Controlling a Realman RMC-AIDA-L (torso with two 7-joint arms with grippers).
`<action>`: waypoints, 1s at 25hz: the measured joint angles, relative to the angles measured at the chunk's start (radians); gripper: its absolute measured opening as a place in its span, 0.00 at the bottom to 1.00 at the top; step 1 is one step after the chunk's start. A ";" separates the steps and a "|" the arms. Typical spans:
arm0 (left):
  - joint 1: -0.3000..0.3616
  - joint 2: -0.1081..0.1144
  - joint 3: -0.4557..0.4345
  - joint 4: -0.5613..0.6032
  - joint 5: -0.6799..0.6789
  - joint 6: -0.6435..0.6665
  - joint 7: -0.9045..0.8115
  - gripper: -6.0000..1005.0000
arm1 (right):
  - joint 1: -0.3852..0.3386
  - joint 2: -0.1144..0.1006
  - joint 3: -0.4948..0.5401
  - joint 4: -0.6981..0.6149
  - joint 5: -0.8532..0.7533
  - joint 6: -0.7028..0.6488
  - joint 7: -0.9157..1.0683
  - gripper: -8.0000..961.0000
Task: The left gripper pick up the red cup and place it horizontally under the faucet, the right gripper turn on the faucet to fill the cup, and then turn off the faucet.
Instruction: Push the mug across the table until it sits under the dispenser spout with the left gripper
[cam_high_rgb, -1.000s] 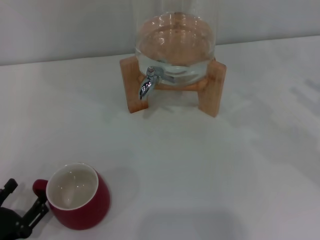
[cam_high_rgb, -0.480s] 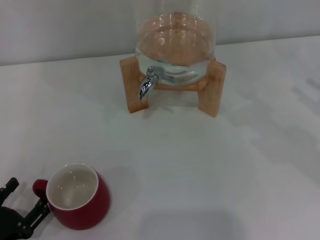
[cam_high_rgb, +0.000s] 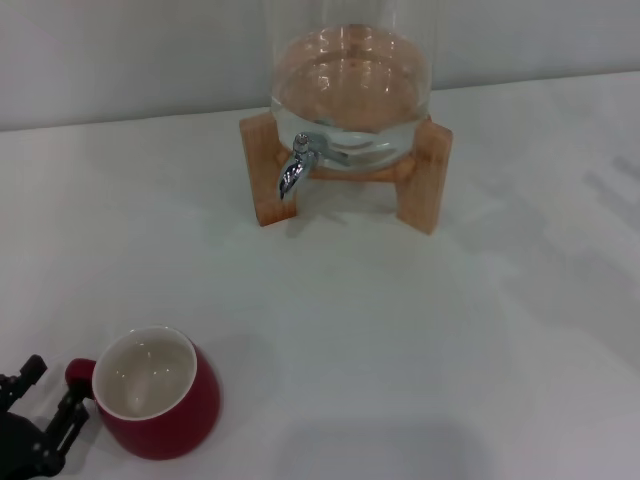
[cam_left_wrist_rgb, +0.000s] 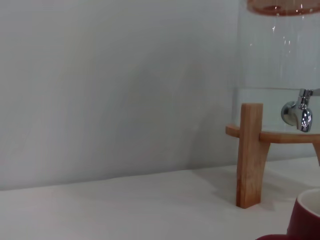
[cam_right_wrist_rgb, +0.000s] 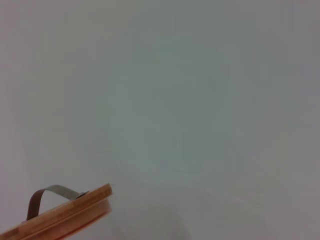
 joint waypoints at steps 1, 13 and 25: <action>0.000 0.000 0.000 0.000 0.000 0.000 -0.001 0.70 | 0.000 0.000 0.000 0.000 0.000 0.000 0.000 0.69; -0.007 0.002 0.000 0.011 0.003 0.011 -0.010 0.30 | -0.004 0.000 0.000 0.002 0.000 0.003 0.000 0.69; -0.015 0.002 0.000 0.014 0.011 0.000 -0.014 0.21 | -0.010 0.000 0.003 0.010 0.000 0.007 0.000 0.69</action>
